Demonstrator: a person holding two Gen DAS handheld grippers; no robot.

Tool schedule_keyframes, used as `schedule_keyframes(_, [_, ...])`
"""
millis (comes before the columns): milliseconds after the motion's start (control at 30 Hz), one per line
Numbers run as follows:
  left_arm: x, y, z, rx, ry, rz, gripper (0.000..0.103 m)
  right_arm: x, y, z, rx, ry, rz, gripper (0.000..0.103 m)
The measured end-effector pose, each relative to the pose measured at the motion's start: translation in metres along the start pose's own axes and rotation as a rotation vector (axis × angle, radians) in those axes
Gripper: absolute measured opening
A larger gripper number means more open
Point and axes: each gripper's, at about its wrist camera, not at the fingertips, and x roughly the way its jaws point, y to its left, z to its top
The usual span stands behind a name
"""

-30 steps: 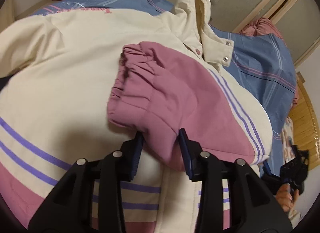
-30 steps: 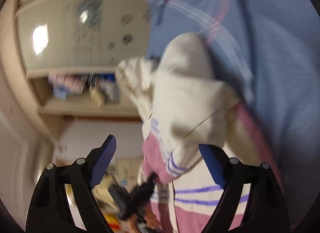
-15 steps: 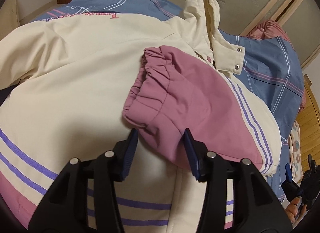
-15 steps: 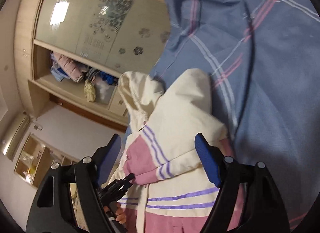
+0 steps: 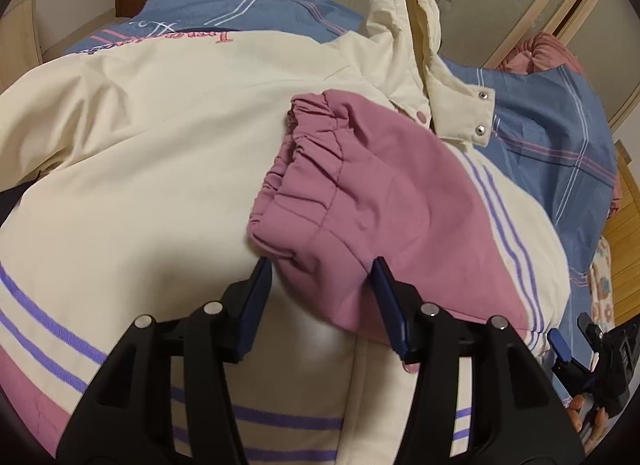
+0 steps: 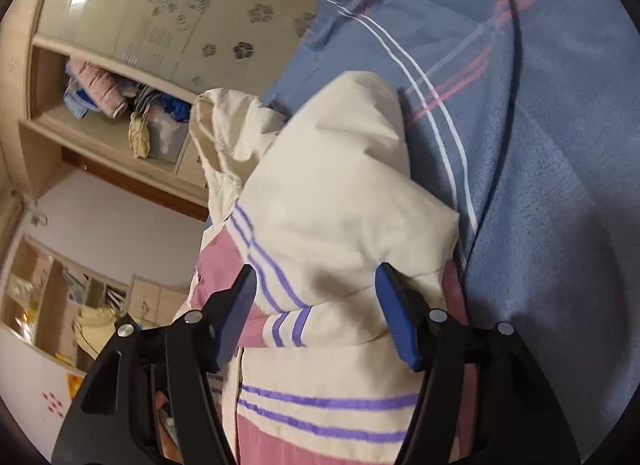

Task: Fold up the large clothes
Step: 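Carry the sleeve across the jacket front and lay it down with the right gripper, then grasp the other pink sleeve with the left gripper and lift it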

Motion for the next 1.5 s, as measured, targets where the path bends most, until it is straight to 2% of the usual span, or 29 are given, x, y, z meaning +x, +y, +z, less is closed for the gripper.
schedule_keyframes(33, [0.0, 0.0, -0.001, 0.0, -0.002, 0.005, 0.054, -0.002, 0.007, -0.002, -0.045, -0.013, -0.037, 0.076])
schedule_keyframes(100, [0.004, 0.0, -0.001, 0.003, 0.021, 0.009, 0.054, 0.004, 0.014, -0.002, -0.094, -0.008, -0.1, 0.077])
schedule_keyframes(133, [0.003, 0.002, -0.002, -0.007, 0.03, -0.007, 0.054, 0.008, 0.014, -0.003, -0.088, -0.002, -0.119, 0.077])
schedule_keyframes(200, [-0.011, 0.011, -0.005, -0.044, 0.015, -0.079, 0.058, 0.003, 0.016, -0.006, -0.073, -0.005, -0.097, 0.077])
schedule_keyframes(233, [-0.023, 0.02, -0.007, -0.068, -0.002, -0.13, 0.073, -0.001, 0.02, -0.009, -0.083, -0.001, -0.062, 0.077])
schedule_keyframes(267, [-0.035, 0.031, -0.01, -0.098, -0.023, -0.161, 0.082, -0.004, 0.024, -0.013, -0.098, 0.004, -0.049, 0.077])
schedule_keyframes(300, [-0.052, 0.049, -0.013, -0.154, -0.059, -0.196, 0.09, -0.007, 0.027, -0.017, -0.116, 0.011, -0.048, 0.079])
schedule_keyframes(400, [-0.089, 0.11, -0.02, -0.344, -0.128, -0.315, 0.09, -0.005, 0.046, -0.037, -0.202, 0.056, -0.069, 0.08])
schedule_keyframes(467, [-0.116, 0.173, -0.033, -0.55, -0.21, -0.374, 0.092, 0.006, 0.059, -0.054, -0.273, 0.107, -0.073, 0.08])
schedule_keyframes(567, [-0.145, 0.248, -0.051, -0.768, -0.316, -0.358, 0.093, 0.026, 0.066, -0.074, -0.347, 0.148, -0.133, 0.08])
schedule_keyframes(667, [-0.159, 0.306, -0.069, -0.929, -0.362, -0.301, 0.097, 0.042, 0.063, -0.088, -0.347, 0.148, -0.185, 0.083])
schedule_keyframes(833, [-0.153, 0.361, -0.066, -1.012, -0.379, -0.232, 0.098, 0.05, 0.069, -0.104, -0.442, 0.105, -0.229, 0.091])
schedule_keyframes(900, [-0.151, 0.37, -0.061, -1.027, -0.402, -0.189, 0.086, 0.054, 0.072, -0.111, -0.5, 0.088, -0.257, 0.094])
schedule_keyframes(933, [-0.15, 0.372, -0.057, -1.022, -0.405, -0.156, 0.045, 0.056, 0.073, -0.114, -0.524, 0.084, -0.266, 0.096])
schedule_keyframes(967, [-0.149, 0.376, -0.053, -1.006, -0.399, -0.141, 0.01, 0.058, 0.075, -0.117, -0.551, 0.08, -0.279, 0.097])
schedule_keyframes(1000, [-0.15, 0.377, -0.048, -0.988, -0.421, -0.162, 0.011, 0.06, 0.076, -0.119, -0.565, 0.076, -0.29, 0.098])
schedule_keyframes(1067, [-0.165, 0.375, -0.042, -0.968, -0.544, -0.205, 0.009, 0.061, 0.075, -0.12, -0.572, 0.075, -0.291, 0.1])
schedule_keyframes(1100, [-0.173, 0.364, -0.034, -0.922, -0.58, -0.214, 0.009, 0.062, 0.074, -0.12, -0.57, 0.075, -0.285, 0.101])
schedule_keyframes(1200, [-0.202, 0.308, -0.001, -0.703, -0.655, -0.232, 0.009, 0.062, 0.072, -0.12, -0.568, 0.073, -0.279, 0.102])
schedule_keyframes(1267, [-0.216, 0.244, 0.025, -0.493, -0.662, -0.252, 0.011, 0.062, 0.072, -0.121, -0.572, 0.071, -0.281, 0.102])
schedule_keyframes(1300, [-0.22, 0.201, 0.036, -0.369, -0.654, -0.271, 0.012, 0.062, 0.072, -0.121, -0.572, 0.069, -0.281, 0.102])
schedule_keyframes(1367, [-0.212, 0.131, 0.044, -0.196, -0.598, -0.343, 0.015, 0.06, 0.07, -0.12, -0.564, 0.063, -0.268, 0.102])
schedule_keyframes(1400, [-0.203, 0.098, 0.045, -0.116, -0.542, -0.388, 0.018, 0.059, 0.069, -0.119, -0.554, 0.061, -0.257, 0.102])
schedule_keyframes(1433, [-0.188, 0.058, 0.042, -0.03, -0.453, -0.434, 0.023, 0.055, 0.068, -0.117, -0.531, 0.056, -0.237, 0.102])
schedule_keyframes(1500, [-0.157, 0.002, 0.028, 0.095, -0.3, -0.463, 0.029, 0.044, 0.063, -0.113, -0.465, 0.038, -0.199, 0.102])
